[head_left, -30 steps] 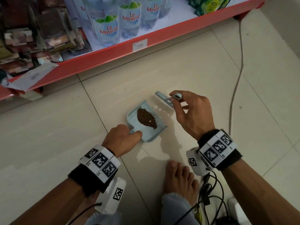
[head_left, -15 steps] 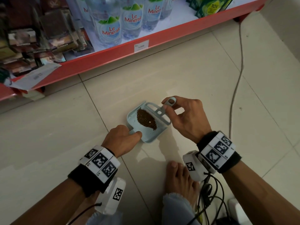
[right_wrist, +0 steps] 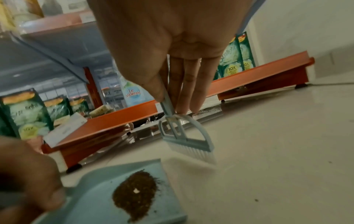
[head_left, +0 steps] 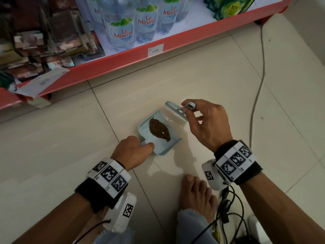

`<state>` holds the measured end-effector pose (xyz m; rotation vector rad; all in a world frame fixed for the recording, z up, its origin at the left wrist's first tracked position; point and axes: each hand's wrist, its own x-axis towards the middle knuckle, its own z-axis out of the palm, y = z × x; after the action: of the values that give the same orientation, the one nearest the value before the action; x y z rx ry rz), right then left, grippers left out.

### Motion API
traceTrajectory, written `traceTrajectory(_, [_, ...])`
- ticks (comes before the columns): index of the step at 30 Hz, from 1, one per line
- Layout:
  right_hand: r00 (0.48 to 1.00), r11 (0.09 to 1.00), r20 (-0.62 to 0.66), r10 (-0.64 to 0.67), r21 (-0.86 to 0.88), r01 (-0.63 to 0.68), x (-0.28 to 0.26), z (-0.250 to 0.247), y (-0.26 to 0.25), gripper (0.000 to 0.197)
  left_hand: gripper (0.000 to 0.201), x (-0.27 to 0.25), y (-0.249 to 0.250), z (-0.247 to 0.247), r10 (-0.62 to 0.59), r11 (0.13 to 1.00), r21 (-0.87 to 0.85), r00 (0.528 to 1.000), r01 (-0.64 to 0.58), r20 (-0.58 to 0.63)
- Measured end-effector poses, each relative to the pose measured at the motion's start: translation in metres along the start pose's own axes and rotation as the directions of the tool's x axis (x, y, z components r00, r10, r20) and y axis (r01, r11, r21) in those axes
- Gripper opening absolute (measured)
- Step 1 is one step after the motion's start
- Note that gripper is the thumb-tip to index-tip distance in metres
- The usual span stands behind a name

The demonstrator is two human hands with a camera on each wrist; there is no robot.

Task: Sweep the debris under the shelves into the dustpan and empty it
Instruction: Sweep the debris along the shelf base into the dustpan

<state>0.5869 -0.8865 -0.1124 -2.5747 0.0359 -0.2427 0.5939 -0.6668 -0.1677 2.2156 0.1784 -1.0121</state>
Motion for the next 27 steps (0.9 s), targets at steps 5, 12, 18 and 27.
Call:
traceTrajectory(5, [0.992,0.995,0.108,-0.068,-0.069,0.075,-0.009,0.005,-0.003,0.019,0.042,-0.003,-0.001,-0.002,0.003,1.000,-0.018,1.000,-0.003,0.005])
traceTrajectory(12, [0.987,0.993,0.125,-0.103,0.062,0.096,-0.014,0.010,-0.023,0.021,0.037,-0.011,-0.010,-0.004,0.106,0.990,-0.095,0.994,-0.107,-0.011])
traceTrajectory(18, [0.979,0.970,0.072,-0.188,0.172,0.174,0.018,0.004,-0.046,0.019,0.038,-0.023,-0.025,-0.030,0.111,0.955,-0.264,0.988,-0.135,-0.104])
traceTrajectory(27, [0.884,0.823,0.136,-0.447,0.450,0.347,0.051,0.024,-0.133,0.017,0.043,-0.091,-0.070,-0.061,-0.198,0.788,-0.615,0.932,-0.032,-0.303])
